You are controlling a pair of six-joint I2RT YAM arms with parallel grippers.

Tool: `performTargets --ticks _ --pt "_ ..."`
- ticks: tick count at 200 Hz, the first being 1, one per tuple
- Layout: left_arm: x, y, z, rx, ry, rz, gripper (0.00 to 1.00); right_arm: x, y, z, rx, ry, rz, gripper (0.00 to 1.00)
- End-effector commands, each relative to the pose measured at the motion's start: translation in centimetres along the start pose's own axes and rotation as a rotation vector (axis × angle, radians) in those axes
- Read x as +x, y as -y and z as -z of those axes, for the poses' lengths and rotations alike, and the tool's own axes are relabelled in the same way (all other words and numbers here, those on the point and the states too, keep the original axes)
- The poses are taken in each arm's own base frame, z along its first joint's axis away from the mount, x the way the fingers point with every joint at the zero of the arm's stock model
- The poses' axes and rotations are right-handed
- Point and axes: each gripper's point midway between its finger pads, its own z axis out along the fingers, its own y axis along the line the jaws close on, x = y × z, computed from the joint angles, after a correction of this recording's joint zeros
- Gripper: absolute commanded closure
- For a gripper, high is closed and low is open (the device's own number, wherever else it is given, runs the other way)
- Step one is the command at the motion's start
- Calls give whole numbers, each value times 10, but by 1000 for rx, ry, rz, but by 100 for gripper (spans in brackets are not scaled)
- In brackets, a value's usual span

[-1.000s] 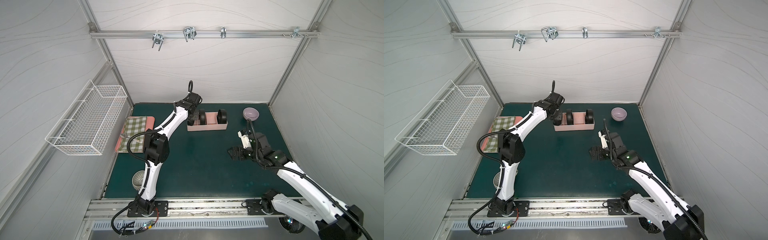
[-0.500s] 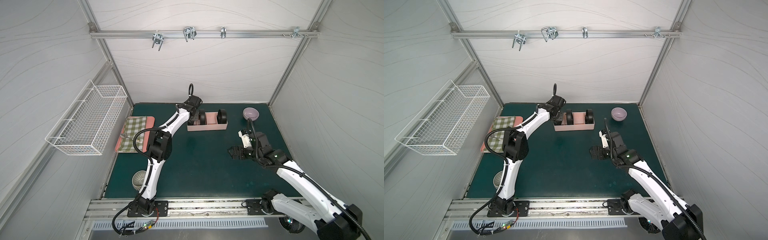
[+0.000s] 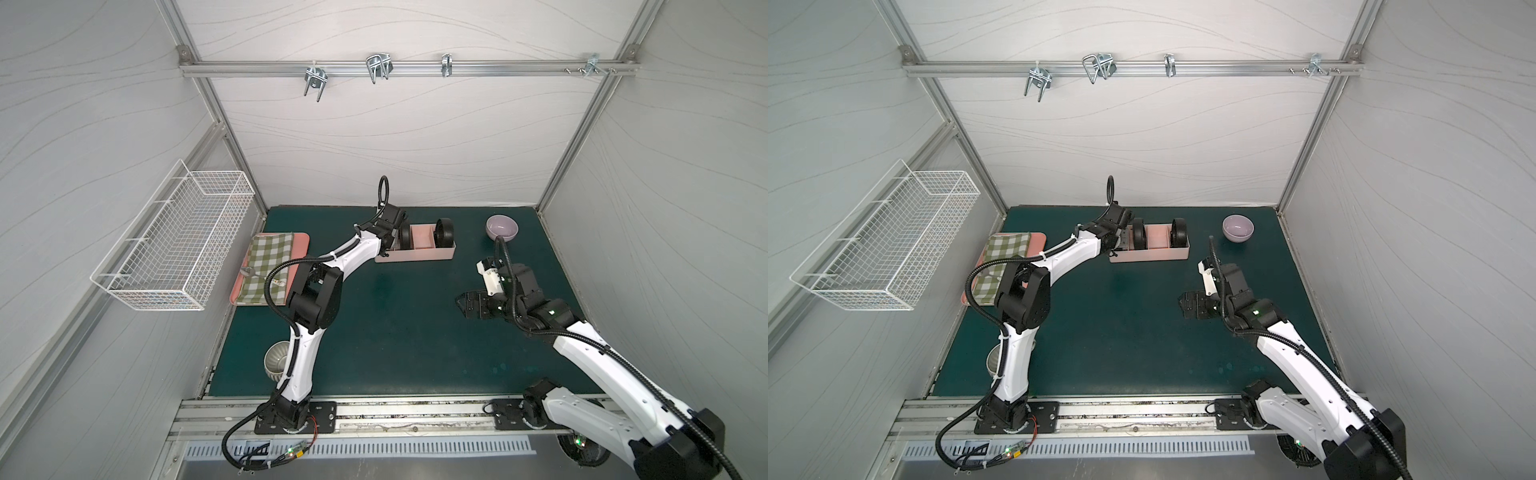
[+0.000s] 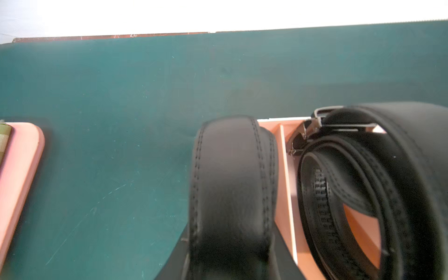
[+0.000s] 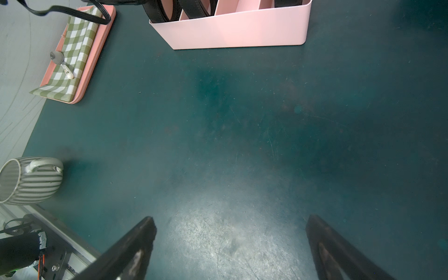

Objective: Place the belts into the storage roll
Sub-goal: Place the belt in the container, then reset both arms

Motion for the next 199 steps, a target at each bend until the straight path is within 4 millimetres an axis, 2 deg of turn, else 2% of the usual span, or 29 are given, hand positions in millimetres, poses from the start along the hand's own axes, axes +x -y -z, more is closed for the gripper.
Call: performTargets --ticks 1,14,29,45,59,74,79,81,113,132,148,165,184,199 --pt "15 3 -15 1 -21 40 100 1 1 0 -3 1 -9 1" --pt "14 5 -13 17 -19 42 100 1 1 0 -2 -1 -8 1" --pt "6 7 -7 38 -7 33 86 0 1 -1 -2 6 -7 1" --pt "-8 9 8 66 13 37 64 -1 3 -1 9 10 -8 1" --pt "-25 8 25 95 51 46 38 -4 6 -1 26 19 -7 1" --pt "-44 2 46 116 93 69 20 -7 11 1 55 39 -24 1" --pt "-51 0 55 126 106 78 4 -9 12 1 59 52 -28 1" --pt "-53 -2 58 130 111 83 1 -10 12 2 60 56 -32 1" --pt "-87 -32 116 241 176 198 1 -24 24 8 130 103 -60 1" --pt "-91 -63 153 258 226 277 1 -34 33 8 181 131 -81 1" --pt "-81 -96 172 207 240 338 1 -45 46 10 257 184 -80 1" --pt "-58 -130 179 173 211 379 1 -59 51 11 285 243 -29 1" --pt "-36 -136 185 348 196 338 1 -81 36 4 215 329 169 1" --pt "-19 -148 186 316 239 215 1 -93 50 3 285 393 206 1"
